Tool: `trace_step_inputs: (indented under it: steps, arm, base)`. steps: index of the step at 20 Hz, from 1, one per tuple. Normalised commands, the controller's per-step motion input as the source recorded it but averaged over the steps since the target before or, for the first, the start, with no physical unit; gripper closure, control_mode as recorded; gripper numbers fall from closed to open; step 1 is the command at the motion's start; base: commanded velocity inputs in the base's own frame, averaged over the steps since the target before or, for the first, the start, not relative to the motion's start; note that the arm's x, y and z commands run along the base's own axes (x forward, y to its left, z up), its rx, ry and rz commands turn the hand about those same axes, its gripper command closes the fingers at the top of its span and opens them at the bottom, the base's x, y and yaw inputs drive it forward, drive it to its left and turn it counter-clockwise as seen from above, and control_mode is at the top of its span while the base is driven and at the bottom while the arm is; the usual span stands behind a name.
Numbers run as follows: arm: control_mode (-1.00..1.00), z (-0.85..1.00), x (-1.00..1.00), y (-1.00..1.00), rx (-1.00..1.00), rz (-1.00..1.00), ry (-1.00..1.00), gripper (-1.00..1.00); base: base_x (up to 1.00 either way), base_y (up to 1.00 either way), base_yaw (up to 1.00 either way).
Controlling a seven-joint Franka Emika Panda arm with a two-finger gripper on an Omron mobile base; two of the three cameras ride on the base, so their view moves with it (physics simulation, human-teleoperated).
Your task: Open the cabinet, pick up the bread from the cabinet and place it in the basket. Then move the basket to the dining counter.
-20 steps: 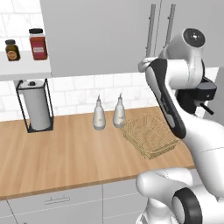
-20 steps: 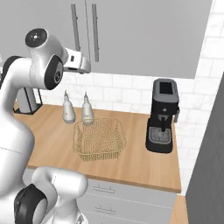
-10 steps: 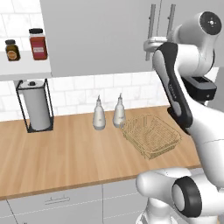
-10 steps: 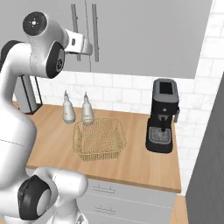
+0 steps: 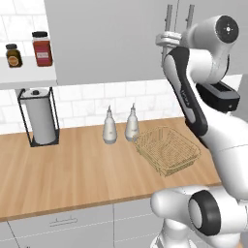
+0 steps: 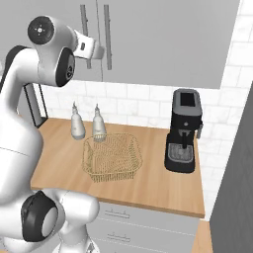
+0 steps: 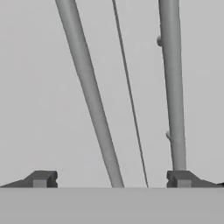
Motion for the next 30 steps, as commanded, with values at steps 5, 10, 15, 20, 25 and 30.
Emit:
trace_step_inputs:
  steps: [5,10,15,20,25,30]
  arm:
    - [-1.0,0.26,0.17,0.0,0.14,0.0,0.03,-1.0]
    - [-1.0,0.01,0.12,0.0,0.15,0.0,0.02,-1.0]
    - [-1.0,-0.04,0.3,0.07,0.07,0.0,0.0,-1.0]
    - [-1.0,-0.04,0.48,0.33,0.03,0.0,0.0,-1.0]
    - [-1.0,-0.01,0.4,0.15,0.05,0.0,0.0,-1.0]
    - [-1.0,0.01,0.03,0.0,0.02,0.03,-0.03,-1.0]
  base:
    - [0.0,0.0,0.0]
    - [0.0,0.0,0.0]
    - [0.0,0.0,0.0]
    - [0.0,0.0,0.0]
    - [0.0,0.0,0.0]
    - [0.0,0.0,0.0]
